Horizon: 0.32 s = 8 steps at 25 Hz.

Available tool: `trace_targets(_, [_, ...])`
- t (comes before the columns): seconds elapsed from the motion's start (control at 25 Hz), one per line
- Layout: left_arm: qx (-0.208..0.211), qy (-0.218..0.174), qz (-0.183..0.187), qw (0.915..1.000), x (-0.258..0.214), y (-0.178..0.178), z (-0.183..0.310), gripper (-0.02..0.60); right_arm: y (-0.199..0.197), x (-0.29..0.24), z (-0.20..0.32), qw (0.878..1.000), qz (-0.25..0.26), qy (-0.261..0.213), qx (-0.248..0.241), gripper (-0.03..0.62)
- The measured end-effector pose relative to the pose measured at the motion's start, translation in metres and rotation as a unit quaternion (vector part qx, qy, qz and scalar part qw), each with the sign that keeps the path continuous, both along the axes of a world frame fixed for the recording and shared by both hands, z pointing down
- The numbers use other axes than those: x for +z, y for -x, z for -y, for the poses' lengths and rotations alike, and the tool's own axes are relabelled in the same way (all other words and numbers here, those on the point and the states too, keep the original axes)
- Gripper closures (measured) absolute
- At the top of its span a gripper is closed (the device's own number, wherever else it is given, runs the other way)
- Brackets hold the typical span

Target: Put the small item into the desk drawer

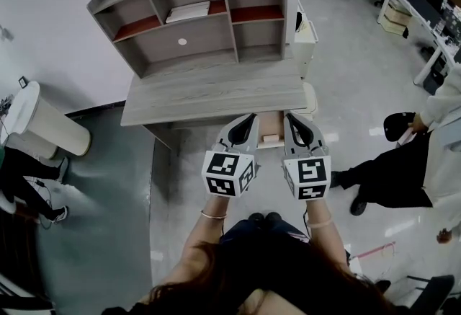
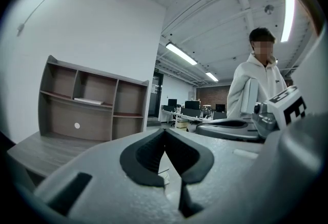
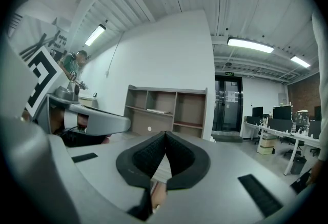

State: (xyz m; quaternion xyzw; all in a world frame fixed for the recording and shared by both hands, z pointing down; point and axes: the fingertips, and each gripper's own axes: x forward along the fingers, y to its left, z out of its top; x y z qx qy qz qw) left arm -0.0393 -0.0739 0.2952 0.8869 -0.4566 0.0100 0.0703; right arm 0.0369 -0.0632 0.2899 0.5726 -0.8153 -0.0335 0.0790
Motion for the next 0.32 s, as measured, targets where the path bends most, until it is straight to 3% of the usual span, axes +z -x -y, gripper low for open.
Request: trace_targets(0.32, [0.002, 0.002, -0.003, 1.0, 0.0007, -0.0007, -0.0066, 0.566, -0.0002, 0.0035, -0.0069, 1.0, 0.0, 0.004, 0.0, 0.592])
